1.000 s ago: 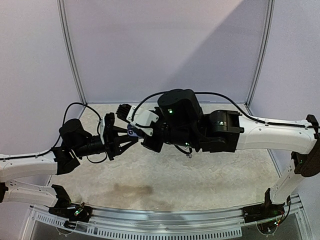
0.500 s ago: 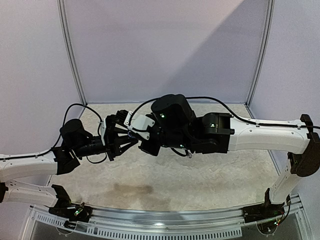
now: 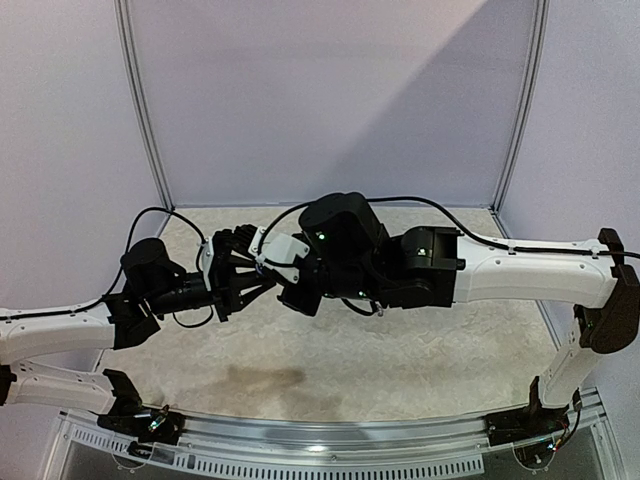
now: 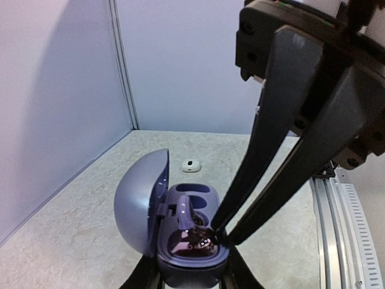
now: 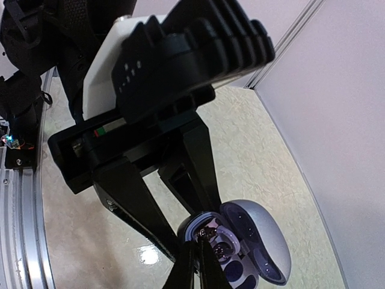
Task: Insert the wireless bluetooth earbuds into the charging case
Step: Adjust the left earbud in the left side groove of the charging case.
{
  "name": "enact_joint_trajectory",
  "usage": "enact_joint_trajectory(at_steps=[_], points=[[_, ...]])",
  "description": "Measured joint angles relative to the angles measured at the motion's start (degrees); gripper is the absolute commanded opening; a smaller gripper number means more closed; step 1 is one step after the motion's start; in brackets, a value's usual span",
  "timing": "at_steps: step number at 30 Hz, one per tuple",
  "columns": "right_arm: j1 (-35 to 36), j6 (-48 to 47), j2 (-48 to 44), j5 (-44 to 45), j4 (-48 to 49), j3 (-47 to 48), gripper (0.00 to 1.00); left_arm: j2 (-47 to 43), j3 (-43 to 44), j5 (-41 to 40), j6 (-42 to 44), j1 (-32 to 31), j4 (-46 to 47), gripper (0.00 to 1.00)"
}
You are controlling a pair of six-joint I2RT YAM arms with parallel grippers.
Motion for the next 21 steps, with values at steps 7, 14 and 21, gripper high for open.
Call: enact_joint_trajectory(at_steps=[7, 14, 21], points=[[-0.02, 0.13, -0.07, 0.04, -0.17, 0.0, 0.05, 0.0, 0.0, 0.02, -0.59, 0.0, -0.07, 0.0], [-0.04, -0.24, -1.79, -0.04, -1.81, 0.0, 0.07, -0.02, 0.0, 0.02, -0.7, 0.0, 0.44, 0.0], [-0.15, -1.6, -4.61, -0.02, -0.85, 0.09, 0.07, -0.02, 0.0, 0.07, -0.79, 0.0, 1.01, 0.0]])
